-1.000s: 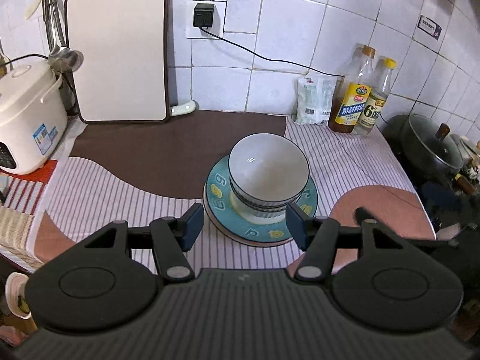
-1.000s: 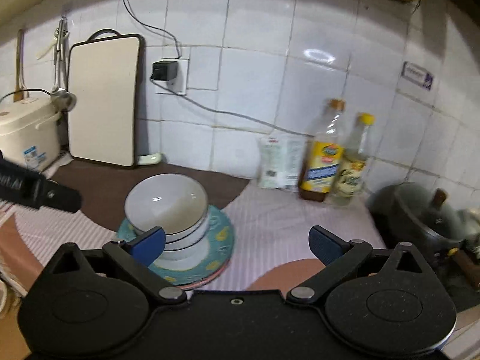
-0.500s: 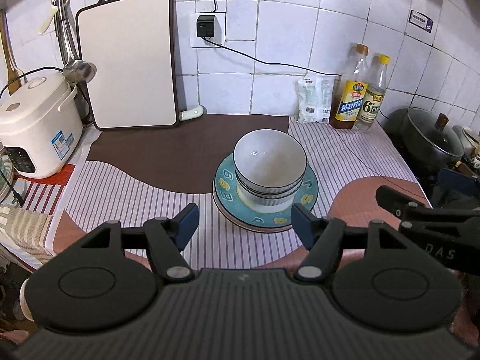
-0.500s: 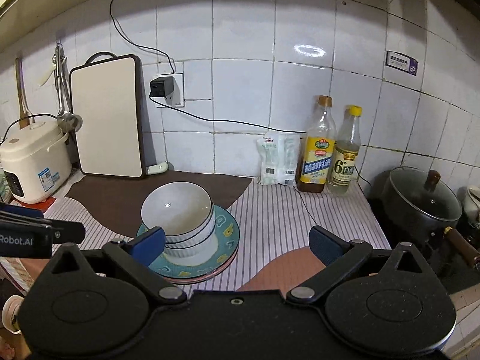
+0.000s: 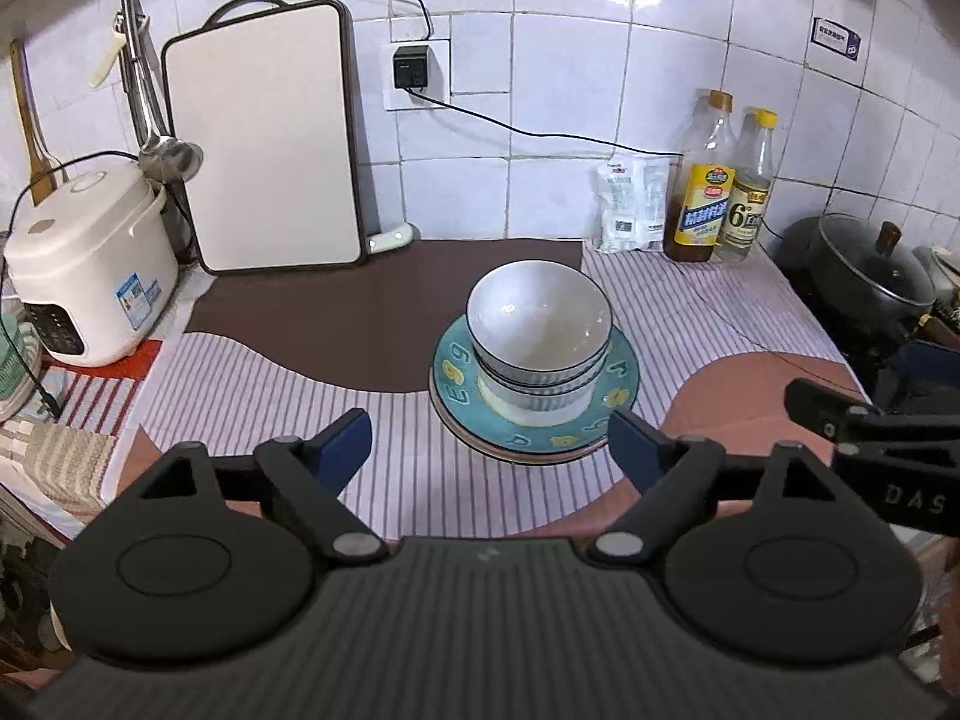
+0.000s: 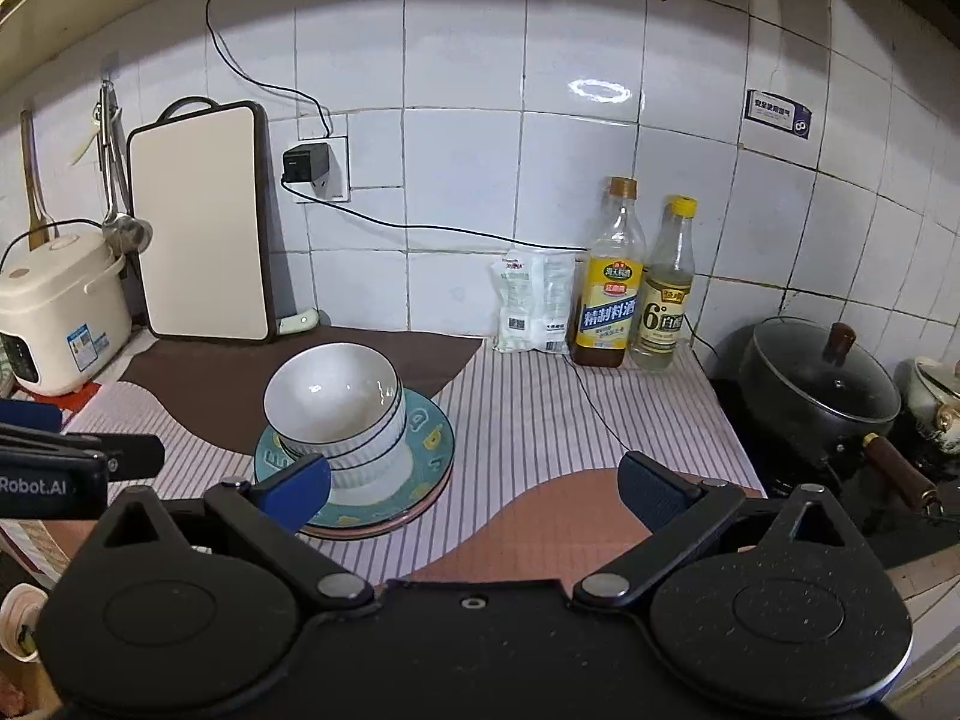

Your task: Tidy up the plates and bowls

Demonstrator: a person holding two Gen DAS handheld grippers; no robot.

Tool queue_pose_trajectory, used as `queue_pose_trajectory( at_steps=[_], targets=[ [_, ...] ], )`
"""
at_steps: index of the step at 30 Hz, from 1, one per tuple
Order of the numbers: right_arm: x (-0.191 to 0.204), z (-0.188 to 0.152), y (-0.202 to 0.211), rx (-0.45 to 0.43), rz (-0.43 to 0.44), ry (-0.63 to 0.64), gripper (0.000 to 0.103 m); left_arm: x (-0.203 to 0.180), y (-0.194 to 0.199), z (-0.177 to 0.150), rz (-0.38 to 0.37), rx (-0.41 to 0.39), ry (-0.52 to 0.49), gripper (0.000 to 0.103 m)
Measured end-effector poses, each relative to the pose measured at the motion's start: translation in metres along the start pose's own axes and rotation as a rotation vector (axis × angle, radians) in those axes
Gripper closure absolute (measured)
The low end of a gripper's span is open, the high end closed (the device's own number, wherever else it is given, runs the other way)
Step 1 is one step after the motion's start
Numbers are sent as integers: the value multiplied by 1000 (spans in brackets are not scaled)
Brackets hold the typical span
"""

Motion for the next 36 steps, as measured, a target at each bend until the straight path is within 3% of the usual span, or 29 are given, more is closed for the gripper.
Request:
queue_pose_trajectory(
  at_steps=[3, 12, 23, 36],
  targets=[
    [-1, -2, 2, 3, -10, 8, 0, 2, 0, -4, 14, -7, -2, 6],
    [-2, -8, 2, 14, -42, 19, 0, 5, 4, -8, 23, -42, 14, 6],
    [2, -13, 4, 26, -53, 39, 0, -4, 0, -17, 15, 26, -15, 6],
    [-7, -18, 7, 42, -83, 10, 0, -9, 3, -20, -7, 24, -8, 6]
  ],
)
Point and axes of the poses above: each gripper's, at about its wrist camera, not at the fingertips, and y roughly against the way its jaws point, x to its left, z to its top, the point moved 5 cm from there along -y, roughly the way its jaws point, and after that the axes turned 9 degrees about -x, right-handed, at the moved point
